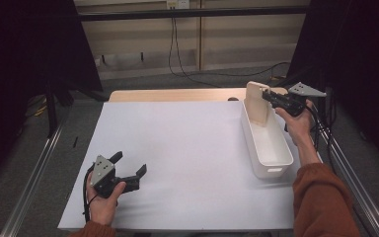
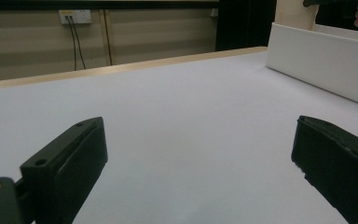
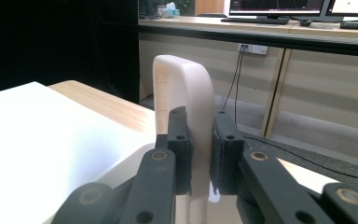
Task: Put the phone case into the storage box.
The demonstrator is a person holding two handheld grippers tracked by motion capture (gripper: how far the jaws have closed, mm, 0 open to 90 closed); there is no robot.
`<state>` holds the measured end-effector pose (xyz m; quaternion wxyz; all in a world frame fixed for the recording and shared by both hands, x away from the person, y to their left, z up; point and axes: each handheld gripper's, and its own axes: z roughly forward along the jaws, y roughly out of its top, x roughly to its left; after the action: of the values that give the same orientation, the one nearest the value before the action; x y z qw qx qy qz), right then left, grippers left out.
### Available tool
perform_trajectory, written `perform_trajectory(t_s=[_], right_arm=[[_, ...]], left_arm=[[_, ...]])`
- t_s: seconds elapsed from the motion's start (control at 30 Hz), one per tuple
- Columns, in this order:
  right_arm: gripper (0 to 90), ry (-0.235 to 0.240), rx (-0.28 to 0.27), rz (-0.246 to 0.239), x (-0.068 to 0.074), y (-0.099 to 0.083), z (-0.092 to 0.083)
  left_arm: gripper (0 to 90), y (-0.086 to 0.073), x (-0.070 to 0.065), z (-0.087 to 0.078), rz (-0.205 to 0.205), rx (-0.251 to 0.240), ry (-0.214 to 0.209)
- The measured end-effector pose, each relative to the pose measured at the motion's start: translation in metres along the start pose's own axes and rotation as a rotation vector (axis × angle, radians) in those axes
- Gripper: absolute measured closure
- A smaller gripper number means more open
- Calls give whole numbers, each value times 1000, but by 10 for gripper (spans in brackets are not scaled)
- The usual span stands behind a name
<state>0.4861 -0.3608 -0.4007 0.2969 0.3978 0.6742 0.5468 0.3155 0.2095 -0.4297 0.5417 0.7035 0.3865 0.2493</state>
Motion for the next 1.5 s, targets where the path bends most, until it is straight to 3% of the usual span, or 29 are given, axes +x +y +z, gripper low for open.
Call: perform_trajectory(t_s=[0.5, 1.5], right_arm=[[796, -52, 52, -52, -8, 5, 12], [686, -116, 45, -2, -18, -2, 29]], left_arm=[[35, 0, -1, 1, 6, 3, -3], [35, -1, 0, 3, 9, 15, -3]])
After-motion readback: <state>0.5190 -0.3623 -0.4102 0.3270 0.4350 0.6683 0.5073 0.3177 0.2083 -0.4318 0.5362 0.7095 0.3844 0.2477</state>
